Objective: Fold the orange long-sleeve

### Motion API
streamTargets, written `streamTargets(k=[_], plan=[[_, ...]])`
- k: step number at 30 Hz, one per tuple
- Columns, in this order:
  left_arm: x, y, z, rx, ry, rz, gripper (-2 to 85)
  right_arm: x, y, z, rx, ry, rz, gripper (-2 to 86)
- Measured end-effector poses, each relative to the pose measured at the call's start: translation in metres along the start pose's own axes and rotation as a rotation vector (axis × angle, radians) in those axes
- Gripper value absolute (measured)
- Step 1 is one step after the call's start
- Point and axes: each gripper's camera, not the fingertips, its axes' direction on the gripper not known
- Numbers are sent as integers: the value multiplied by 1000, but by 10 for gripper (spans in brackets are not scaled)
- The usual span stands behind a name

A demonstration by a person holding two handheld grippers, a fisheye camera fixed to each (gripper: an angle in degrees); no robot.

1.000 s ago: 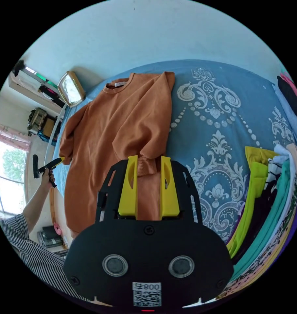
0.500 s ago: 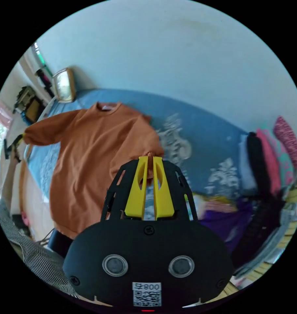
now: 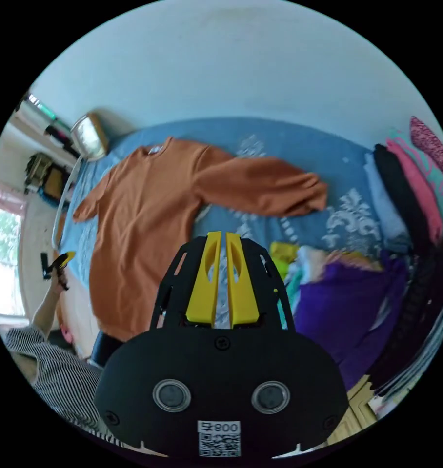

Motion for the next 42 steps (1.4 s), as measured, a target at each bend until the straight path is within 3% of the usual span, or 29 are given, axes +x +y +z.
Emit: streamTargets(k=[6, 11, 14, 28, 42], plan=[[-16, 98, 61, -189, 59, -102, 124, -39, 141, 72, -140, -130, -49, 50], [-23, 151, 93, -240, 63, -123, 136, -10, 237, 106, -116, -396, 159, 81], [-33, 175, 114, -271, 60, -148, 133, 0, 278, 122, -89, -400, 235, 89], [-30, 276, 146, -191, 266, -153, 66, 0, 392, 201, -131, -561, 383, 74], [10, 385, 82, 38, 463, 28, 57, -30, 471, 156, 32, -806, 197, 32]])
